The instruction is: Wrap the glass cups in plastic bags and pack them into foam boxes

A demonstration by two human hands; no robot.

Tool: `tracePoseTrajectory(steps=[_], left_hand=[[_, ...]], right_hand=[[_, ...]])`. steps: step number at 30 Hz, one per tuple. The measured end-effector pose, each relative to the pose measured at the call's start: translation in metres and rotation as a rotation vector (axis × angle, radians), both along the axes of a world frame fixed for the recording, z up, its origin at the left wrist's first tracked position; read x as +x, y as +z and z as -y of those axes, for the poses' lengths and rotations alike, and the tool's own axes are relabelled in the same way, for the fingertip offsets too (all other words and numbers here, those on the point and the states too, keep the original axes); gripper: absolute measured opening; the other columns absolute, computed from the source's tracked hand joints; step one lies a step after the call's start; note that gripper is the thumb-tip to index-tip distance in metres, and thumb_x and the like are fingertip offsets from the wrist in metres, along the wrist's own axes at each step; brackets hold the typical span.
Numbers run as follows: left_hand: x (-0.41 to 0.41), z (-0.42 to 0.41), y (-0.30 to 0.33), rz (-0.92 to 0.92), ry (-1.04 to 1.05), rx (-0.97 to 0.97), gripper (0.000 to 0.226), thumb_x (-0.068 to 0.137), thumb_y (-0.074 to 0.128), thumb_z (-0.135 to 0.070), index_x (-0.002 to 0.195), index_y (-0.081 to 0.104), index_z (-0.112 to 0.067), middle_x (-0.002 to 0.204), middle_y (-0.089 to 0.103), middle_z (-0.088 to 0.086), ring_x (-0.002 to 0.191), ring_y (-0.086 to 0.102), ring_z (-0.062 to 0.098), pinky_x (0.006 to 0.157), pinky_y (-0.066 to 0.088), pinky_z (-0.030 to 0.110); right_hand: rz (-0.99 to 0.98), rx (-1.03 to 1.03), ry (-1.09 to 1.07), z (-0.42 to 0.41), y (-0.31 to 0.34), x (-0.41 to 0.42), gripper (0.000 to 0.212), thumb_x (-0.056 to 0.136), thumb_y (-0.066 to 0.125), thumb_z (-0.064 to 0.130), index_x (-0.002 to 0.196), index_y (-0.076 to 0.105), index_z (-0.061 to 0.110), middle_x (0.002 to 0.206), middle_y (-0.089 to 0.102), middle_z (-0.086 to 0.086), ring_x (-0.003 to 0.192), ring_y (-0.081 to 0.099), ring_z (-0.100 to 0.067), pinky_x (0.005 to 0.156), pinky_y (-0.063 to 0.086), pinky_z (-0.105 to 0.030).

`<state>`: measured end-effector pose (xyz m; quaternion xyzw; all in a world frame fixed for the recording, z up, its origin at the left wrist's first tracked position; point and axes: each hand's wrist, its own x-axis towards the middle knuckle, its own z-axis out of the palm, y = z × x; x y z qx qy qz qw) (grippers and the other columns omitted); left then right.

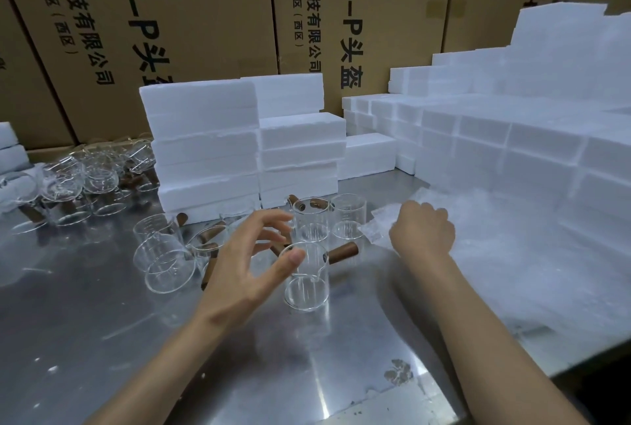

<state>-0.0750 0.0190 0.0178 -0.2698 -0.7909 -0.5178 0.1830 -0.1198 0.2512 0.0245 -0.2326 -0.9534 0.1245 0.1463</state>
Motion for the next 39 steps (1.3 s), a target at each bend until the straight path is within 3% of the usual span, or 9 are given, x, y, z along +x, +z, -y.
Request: tracePoseTrajectory(steps=[5,10,14,18,22,26,33,36,39], left_hand=[[0.000,0.000,0.001,-0.004,-0.009,0.015,0.048,0.072,0.058,-0.059,0.109,0.059,-0.029,0.101,0.063,-0.012,0.097,0.063,0.011,0.087,0.048,0.020],[0.000,0.001,0.002,-0.025,-0.003,0.019,0.046,0.073,0.058,-0.059,0.107,0.059,-0.029,0.101,0.063,-0.013,0.096,0.063,0.009,0.085,0.048,0.016],[-0.002,0.001,0.002,-0.018,0.013,0.039,0.046,0.073,0.057,-0.060,0.108,0.059,-0.030,0.102,0.063,-0.016,0.098,0.062,0.009,0.088,0.049,0.022],[-0.004,0.001,0.001,-0.039,0.031,0.016,0.052,0.072,0.060,-0.061,0.117,0.058,-0.035,0.108,0.064,-0.017,0.106,0.061,0.007,0.092,0.047,0.024],[-0.004,-0.002,0.000,-0.079,0.048,0.017,0.048,0.074,0.066,-0.056,0.117,0.060,-0.036,0.107,0.067,-0.017,0.106,0.062,0.003,0.092,0.046,0.021],[-0.009,-0.005,0.005,-0.031,-0.040,0.203,0.024,0.091,0.060,-0.030,0.114,0.062,-0.024,0.108,0.070,-0.012,0.103,0.066,0.009,0.087,0.049,0.022],[-0.015,0.013,0.024,0.240,-0.118,0.618,0.028,0.100,0.038,-0.009,0.111,0.062,-0.020,0.101,0.074,-0.001,0.089,0.071,0.017,0.075,0.056,0.023],[-0.017,0.024,0.031,0.319,-0.131,0.762,0.029,0.100,0.038,-0.010,0.111,0.062,-0.021,0.102,0.074,0.001,0.086,0.072,0.016,0.066,0.057,0.023],[-0.020,0.029,0.031,0.322,-0.060,0.848,0.025,0.099,0.044,-0.015,0.119,0.058,-0.018,0.106,0.073,0.001,0.086,0.072,0.016,0.060,0.057,0.024]], right_hand=[[-0.290,-0.072,-0.030,-0.007,0.008,0.001,0.022,0.083,0.045,-0.004,0.070,0.052,0.013,0.081,0.058,-0.010,0.077,0.044,-0.029,0.060,0.029,-0.029],[-0.627,-0.025,0.001,-0.005,0.019,0.004,0.019,0.096,0.047,0.017,0.101,0.066,0.012,0.103,0.062,-0.008,0.100,0.047,-0.030,0.073,0.032,-0.035],[-1.059,0.010,0.288,0.020,0.029,0.013,0.015,0.093,0.055,0.018,0.093,0.068,0.010,0.093,0.063,-0.007,0.087,0.050,-0.027,0.068,0.045,-0.035],[-1.244,0.207,0.582,0.058,0.028,0.024,0.006,0.086,0.067,0.011,0.082,0.072,0.012,0.080,0.062,-0.005,0.071,0.051,-0.021,0.053,0.044,-0.029],[-1.164,0.204,0.863,0.082,0.017,0.031,0.010,0.080,0.071,0.003,0.086,0.073,0.011,0.079,0.066,-0.003,0.066,0.059,-0.020,0.044,0.046,-0.033],[-1.043,0.071,0.901,0.082,0.012,0.030,0.029,0.082,0.061,-0.005,0.105,0.069,0.011,0.088,0.071,0.002,0.074,0.065,-0.021,0.054,0.052,-0.034],[-0.823,-0.725,0.557,0.054,0.018,0.011,0.046,0.092,0.054,0.041,0.132,0.043,0.020,0.131,0.048,0.007,0.124,0.043,-0.012,0.101,0.035,-0.026],[-0.510,-1.107,0.542,0.040,0.020,0.006,0.064,0.083,0.057,0.057,0.135,0.041,0.024,0.131,0.047,0.009,0.119,0.046,-0.008,0.087,0.038,-0.019],[-0.350,-1.296,0.684,0.037,0.019,0.002,0.040,0.081,0.065,0.045,0.110,0.065,0.017,0.106,0.068,0.001,0.096,0.060,-0.018,0.079,0.047,-0.026]])
